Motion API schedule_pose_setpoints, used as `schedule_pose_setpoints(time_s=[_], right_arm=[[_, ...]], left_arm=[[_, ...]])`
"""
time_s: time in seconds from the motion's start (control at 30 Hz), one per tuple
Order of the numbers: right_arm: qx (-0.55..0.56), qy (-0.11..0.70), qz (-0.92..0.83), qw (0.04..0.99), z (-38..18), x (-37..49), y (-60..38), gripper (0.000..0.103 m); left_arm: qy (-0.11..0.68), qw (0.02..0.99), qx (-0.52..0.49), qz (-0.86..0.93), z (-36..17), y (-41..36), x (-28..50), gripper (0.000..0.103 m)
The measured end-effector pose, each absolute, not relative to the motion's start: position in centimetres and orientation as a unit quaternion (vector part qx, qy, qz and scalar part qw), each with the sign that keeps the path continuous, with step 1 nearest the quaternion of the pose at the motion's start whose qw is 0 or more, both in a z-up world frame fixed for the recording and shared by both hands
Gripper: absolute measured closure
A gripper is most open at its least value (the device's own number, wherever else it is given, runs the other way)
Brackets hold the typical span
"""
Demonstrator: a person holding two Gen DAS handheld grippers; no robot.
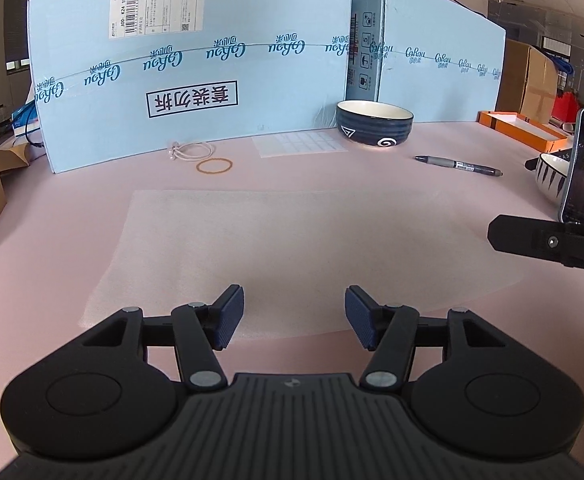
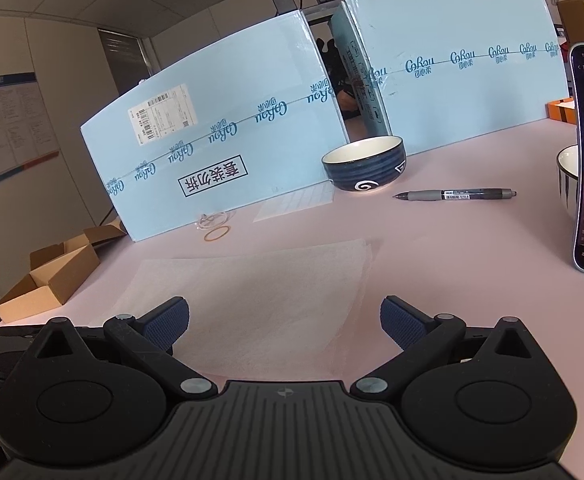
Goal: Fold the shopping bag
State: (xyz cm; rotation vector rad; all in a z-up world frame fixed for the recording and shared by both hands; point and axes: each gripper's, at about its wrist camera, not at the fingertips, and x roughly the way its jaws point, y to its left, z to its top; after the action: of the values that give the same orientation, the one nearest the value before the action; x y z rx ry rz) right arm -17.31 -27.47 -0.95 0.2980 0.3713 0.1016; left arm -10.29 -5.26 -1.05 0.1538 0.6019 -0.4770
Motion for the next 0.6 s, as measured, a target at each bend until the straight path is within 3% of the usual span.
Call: schedule_pose_setpoints(time_s=[0.1, 0.17, 0.27, 0.3, 0.6], right_arm=[[0.147, 0.182, 0.053, 0.971, -0.8, -17.3, -27.4, 0.000], [0.146, 0.180, 0.054, 0.971, -0.7, -17.3, -27.3, 0.000], [0.141, 0.178, 0.056, 0.972, -0.5, -17.1, -27.2, 0.000], [0.138, 0.177, 0.056, 0.973, -0.4, -17.1, -27.1, 0.000], [0.078, 0.186, 0.037, 0.979, 0.4, -15.6, -27.5, 0.000]], left_arm=[[0.297, 0.922, 0.076, -0.235, -1.2, -5.5, -10.1, 0.050], [0.297, 0.923, 0.073, -0.234, -1.2, -5.6, -9.8, 0.057], [0.300, 0.923, 0.060, -0.231, -1.1, -5.5, -9.3, 0.086], [0.301, 0.924, 0.055, -0.230, -1.1, -5.4, -9.1, 0.101], [0.281, 0.928, 0.041, -0.241, -0.3, -4.4, -9.9, 0.103]])
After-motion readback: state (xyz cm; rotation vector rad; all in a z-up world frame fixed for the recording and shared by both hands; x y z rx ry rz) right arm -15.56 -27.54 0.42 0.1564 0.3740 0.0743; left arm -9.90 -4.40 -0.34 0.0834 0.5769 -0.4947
